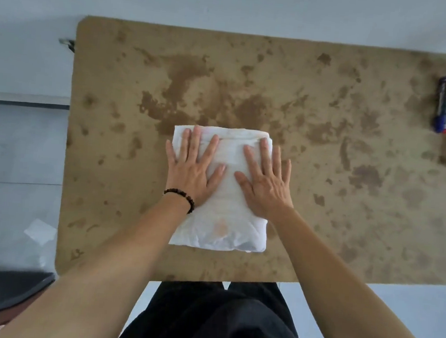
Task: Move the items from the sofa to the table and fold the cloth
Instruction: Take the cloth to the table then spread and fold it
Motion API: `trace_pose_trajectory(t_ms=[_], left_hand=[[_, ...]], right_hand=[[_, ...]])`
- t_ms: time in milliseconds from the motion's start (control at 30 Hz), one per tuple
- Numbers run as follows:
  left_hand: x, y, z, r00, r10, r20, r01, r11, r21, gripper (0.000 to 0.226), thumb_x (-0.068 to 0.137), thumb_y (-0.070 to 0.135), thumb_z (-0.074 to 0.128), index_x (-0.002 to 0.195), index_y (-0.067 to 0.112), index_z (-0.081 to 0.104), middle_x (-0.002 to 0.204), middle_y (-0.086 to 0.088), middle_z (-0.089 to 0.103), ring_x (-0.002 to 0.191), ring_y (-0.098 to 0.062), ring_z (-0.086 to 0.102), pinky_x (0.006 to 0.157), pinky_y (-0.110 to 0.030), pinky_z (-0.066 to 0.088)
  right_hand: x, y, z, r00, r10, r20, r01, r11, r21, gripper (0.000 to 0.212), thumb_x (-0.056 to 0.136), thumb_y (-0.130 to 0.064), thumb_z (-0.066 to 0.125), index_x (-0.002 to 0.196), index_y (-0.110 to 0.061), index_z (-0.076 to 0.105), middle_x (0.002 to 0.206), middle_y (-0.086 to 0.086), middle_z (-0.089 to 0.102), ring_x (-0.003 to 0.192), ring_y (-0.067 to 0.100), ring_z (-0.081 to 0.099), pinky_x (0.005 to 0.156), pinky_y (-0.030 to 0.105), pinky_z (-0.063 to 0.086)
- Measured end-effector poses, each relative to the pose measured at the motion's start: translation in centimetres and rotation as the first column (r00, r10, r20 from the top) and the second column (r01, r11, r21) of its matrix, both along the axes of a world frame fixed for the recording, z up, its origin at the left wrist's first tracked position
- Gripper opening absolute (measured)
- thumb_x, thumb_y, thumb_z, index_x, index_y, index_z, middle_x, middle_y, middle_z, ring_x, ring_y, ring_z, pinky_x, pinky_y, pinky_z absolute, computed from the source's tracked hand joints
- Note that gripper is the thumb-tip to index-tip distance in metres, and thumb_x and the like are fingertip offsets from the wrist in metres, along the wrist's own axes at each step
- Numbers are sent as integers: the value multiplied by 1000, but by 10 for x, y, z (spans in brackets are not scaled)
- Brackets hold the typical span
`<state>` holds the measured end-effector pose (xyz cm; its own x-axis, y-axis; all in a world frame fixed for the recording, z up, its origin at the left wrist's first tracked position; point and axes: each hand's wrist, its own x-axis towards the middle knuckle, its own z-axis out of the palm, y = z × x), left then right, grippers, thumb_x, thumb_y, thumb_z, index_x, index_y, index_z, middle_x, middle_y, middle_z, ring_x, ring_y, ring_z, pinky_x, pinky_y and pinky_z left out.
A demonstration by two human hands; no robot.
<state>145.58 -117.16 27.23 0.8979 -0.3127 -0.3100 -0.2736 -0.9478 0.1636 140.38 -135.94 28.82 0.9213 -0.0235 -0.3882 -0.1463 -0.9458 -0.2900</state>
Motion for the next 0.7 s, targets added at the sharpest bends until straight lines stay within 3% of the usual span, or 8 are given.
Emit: trace_pose_trajectory(t_ms=[167, 300, 400, 500, 600, 700], left_hand=[[7, -3, -13, 1000, 0, 21, 1, 999, -38, 72, 93, 66, 21, 154, 32, 2, 162, -8, -7, 149, -26, -9, 115, -59, -1], [5, -2, -10, 1000, -17, 13, 17, 999, -34, 74, 93, 66, 22, 154, 28, 3, 162, -11, -6, 149, -27, -7, 113, -64, 3], [-4, -1, 3, 995, 10, 99, -2, 996, -84, 83, 94, 64, 28, 153, 12, 3, 160, -19, 1, 149, -30, -2, 112, -66, 1], [-44, -2, 22, 968, 85, 237, -39, 981, -193, 91, 91, 61, 39, 149, -3, 11, 158, -23, 10, 148, -32, 3, 115, -62, 0], [-92, -6, 29, 992, 97, 83, -89, 992, -89, 114, 82, 78, 37, 149, -8, 7, 158, -25, 0, 148, -33, -3, 116, -60, -1], [-112, -8, 17, 984, 164, -75, -159, 984, 76, 124, 74, 89, 29, 150, -6, 4, 159, -24, -4, 148, -33, -7, 116, -61, 4]], right_hand=[[5, -6, -24, 999, -28, 38, 29, 999, -31, 69, 95, -68, 22, 155, -41, 0, 164, 1, -15, 151, 31, -7, 117, 58, -6], [4, -7, -23, 1000, 0, 10, 0, 1000, -24, 70, 95, -68, 22, 155, -41, -1, 164, 0, -17, 151, 32, -9, 117, 61, -4], [6, -9, -14, 999, 35, -7, -35, 999, -15, 69, 96, -66, 21, 155, -39, -2, 163, 1, -20, 149, 35, -16, 117, 60, -8], [10, -11, 0, 978, 129, 163, -124, 991, -41, 64, 102, -55, 24, 158, -27, 12, 165, 9, -6, 149, 40, -12, 118, 60, -6], [35, 8, 10, 863, 387, 325, -373, 922, -108, 60, 103, -53, 28, 156, -24, 24, 164, 12, 13, 150, 41, 5, 119, 60, 3], [72, 39, -3, 846, 490, 208, -463, 870, -166, 71, 97, -69, 24, 156, -30, 19, 165, 9, 10, 150, 40, 4, 118, 62, 3]])
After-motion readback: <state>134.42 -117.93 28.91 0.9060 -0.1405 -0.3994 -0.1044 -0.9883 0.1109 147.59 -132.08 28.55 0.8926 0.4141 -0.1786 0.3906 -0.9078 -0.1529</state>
